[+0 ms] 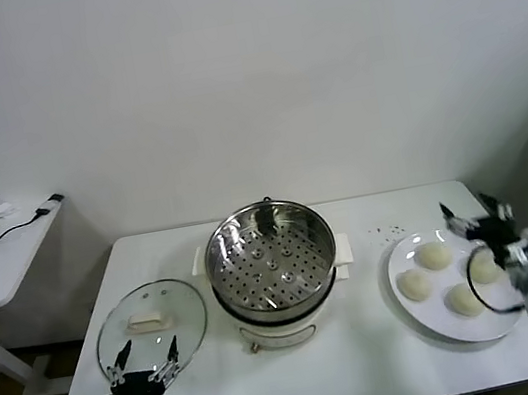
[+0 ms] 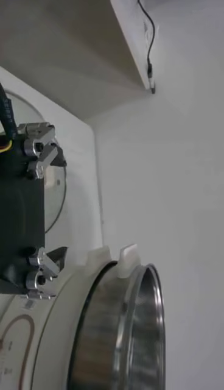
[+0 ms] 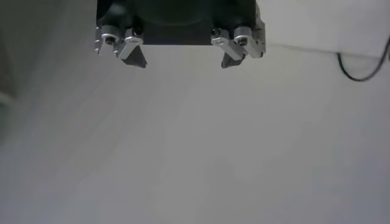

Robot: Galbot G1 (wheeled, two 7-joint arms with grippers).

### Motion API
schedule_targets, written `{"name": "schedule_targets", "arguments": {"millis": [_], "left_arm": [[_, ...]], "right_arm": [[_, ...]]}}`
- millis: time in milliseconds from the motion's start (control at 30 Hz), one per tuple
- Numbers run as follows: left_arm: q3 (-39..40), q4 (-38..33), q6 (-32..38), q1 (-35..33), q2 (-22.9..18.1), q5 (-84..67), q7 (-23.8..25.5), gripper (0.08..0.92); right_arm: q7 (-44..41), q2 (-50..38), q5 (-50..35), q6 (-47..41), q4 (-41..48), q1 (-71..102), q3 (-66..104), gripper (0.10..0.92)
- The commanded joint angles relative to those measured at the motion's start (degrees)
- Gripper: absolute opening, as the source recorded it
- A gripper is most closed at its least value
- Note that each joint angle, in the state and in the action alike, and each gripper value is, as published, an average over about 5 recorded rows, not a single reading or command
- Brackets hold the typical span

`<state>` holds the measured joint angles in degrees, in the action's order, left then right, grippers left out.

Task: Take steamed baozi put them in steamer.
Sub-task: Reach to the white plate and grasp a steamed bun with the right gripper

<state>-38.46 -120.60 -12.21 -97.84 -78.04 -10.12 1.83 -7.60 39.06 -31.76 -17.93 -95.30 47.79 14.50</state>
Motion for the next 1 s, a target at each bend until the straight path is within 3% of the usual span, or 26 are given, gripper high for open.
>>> {"name": "schedule_targets", "arguments": {"millis": [33,200,400,633,1000], "left_arm": [[0.04,-0.49,0.2,-0.44,0.27,-0.41,-0.03,0.823],[0.11,-1.38,0.37,-0.84,0.16,-0.48,-0.04,0.823],[0.67,-1.72,0.74,-1.08,-0.17,-0.26,-0.02,0.823],[1.02,-1.81,1.16,-1.45,-0.17,-0.2,-0.07,0.823],[1.19,-2.17,1.09,-1.36,-0.34,-0.4,-0.16,0.823]], "right_arm": [[-36.15,-15.01,10.75,3.77,16.65,-54.96,-52.38,0.823],[-54.31,-14.39,15.31,18.76,25.85,-76.72,-75.46,0.823],[-65.78,-7.32,16.16,26.52,35.5,-93.08,-95.26,0.823],[-61.57,-1.08,12.8,19.54,30.13,-93.51,-109.13,0.823],[-55.51,1.19,13.24,11.16,31.66,-83.85,-108.17,0.823]]}}
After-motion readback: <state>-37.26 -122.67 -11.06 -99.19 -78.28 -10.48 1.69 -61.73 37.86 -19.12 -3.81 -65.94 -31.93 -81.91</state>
